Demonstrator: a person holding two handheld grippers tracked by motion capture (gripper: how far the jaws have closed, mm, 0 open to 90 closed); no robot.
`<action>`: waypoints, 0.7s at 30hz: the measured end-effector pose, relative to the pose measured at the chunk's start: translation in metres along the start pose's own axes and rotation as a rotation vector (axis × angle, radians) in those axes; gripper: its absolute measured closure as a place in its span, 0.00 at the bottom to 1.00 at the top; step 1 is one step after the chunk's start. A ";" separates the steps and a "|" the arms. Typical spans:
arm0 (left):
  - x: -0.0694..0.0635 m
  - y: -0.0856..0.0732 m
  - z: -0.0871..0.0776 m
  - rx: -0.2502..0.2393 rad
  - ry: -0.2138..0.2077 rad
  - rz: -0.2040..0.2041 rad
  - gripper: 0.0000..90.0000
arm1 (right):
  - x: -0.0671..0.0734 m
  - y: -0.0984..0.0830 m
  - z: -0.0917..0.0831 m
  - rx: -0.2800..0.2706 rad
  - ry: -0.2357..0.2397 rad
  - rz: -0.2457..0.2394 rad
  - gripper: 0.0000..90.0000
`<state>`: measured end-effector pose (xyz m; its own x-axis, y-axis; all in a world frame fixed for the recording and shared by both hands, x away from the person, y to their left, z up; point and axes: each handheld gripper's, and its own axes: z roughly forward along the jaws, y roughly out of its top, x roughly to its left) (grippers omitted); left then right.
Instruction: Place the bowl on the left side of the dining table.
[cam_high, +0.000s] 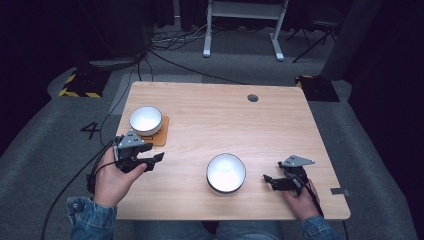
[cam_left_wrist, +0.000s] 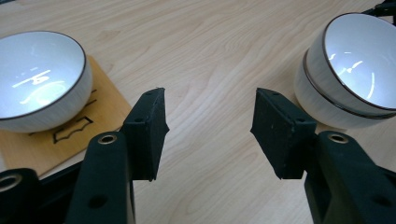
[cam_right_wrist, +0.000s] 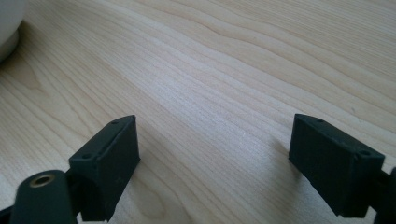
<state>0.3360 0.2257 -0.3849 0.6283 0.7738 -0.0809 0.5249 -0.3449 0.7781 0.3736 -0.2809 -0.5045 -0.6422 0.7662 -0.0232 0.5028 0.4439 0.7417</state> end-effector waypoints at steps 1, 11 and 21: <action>-0.002 -0.002 0.000 0.000 -0.005 -0.003 0.50 | 0.000 0.000 0.000 0.000 0.000 0.000 0.18; -0.010 -0.021 -0.001 0.003 -0.030 0.001 0.50 | 0.000 0.000 0.000 0.000 0.000 0.000 0.18; -0.014 -0.035 0.011 0.063 -0.044 0.007 0.50 | 0.000 0.000 0.000 0.000 0.000 0.000 0.18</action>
<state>0.3155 0.2211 -0.4183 0.6562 0.7473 -0.1041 0.5543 -0.3839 0.7385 0.3736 -0.2809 -0.5045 -0.6423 0.7661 -0.0232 0.5025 0.4438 0.7420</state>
